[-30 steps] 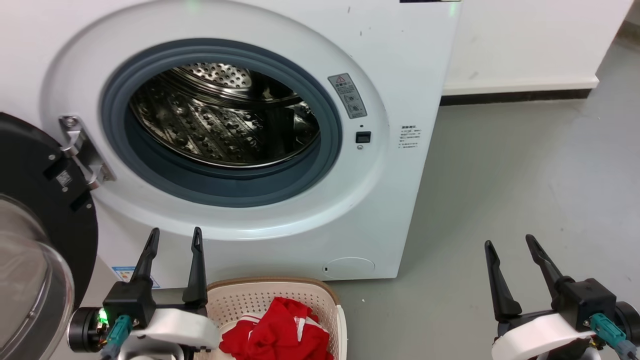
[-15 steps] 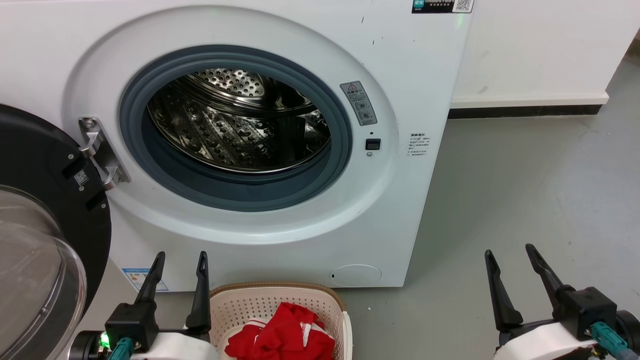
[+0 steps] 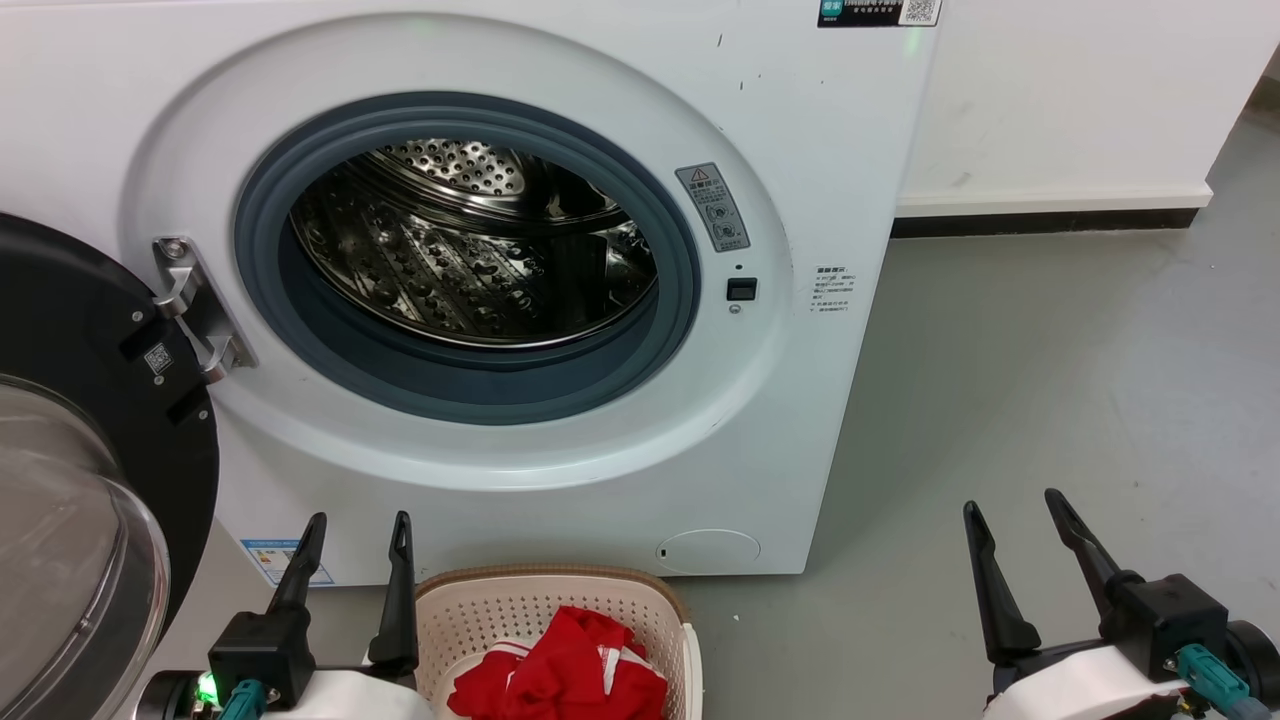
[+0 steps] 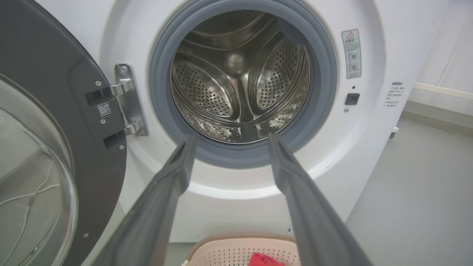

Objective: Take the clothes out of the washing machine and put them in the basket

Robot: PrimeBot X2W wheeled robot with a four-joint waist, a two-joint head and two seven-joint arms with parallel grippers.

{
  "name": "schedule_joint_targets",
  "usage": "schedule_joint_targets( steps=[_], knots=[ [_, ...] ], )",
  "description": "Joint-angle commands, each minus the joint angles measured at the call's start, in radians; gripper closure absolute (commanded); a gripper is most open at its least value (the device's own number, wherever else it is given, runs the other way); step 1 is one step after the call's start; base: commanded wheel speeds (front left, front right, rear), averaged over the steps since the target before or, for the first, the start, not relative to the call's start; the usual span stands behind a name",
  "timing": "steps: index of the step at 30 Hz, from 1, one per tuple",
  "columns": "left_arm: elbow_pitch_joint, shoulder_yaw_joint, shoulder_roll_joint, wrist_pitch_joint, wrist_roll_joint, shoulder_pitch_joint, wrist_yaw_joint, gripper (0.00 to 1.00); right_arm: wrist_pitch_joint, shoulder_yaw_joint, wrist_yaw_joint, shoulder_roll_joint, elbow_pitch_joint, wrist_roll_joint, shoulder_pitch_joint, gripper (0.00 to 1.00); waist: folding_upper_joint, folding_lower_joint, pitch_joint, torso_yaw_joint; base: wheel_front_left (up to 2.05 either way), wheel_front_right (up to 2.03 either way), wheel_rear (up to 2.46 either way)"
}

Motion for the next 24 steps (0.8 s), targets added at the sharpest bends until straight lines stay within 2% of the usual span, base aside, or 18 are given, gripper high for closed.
schedule_joint_targets(
  steps=[1,2,3,8,24],
  knots=[
    [-0.001,-0.004,0.004,0.000,0.000,0.005,0.003,0.00,-0.001,0.002,-0.001,0.002,-0.005,0.002,0.006,0.00,0.0000,0.0000,0.001,0.000,0.00,0.00,0.00],
    [-0.002,-0.005,0.005,-0.001,0.000,0.005,0.004,0.00,-0.001,0.002,-0.001,0.002,-0.006,0.001,0.006,0.00,0.0000,0.0000,0.002,-0.001,0.00,0.00,0.00],
    [0.000,-0.003,0.003,0.000,0.000,0.000,0.001,1.00,0.000,0.000,0.000,0.000,-0.001,0.000,0.000,1.00,0.0000,0.0000,0.002,-0.001,0.00,0.00,0.00],
    [0.036,0.002,-0.001,0.007,-0.017,0.001,-0.001,1.00,-0.001,0.004,0.000,0.000,0.024,0.018,0.013,1.00,0.0000,0.0001,0.002,-0.001,0.00,0.00,0.00],
    [0.082,0.026,-0.007,0.064,-0.333,-0.044,-0.021,1.00,0.024,0.000,0.000,-0.021,0.080,0.373,-0.038,1.00,0.0000,0.0001,0.007,0.004,0.00,0.00,0.00]
  ],
)
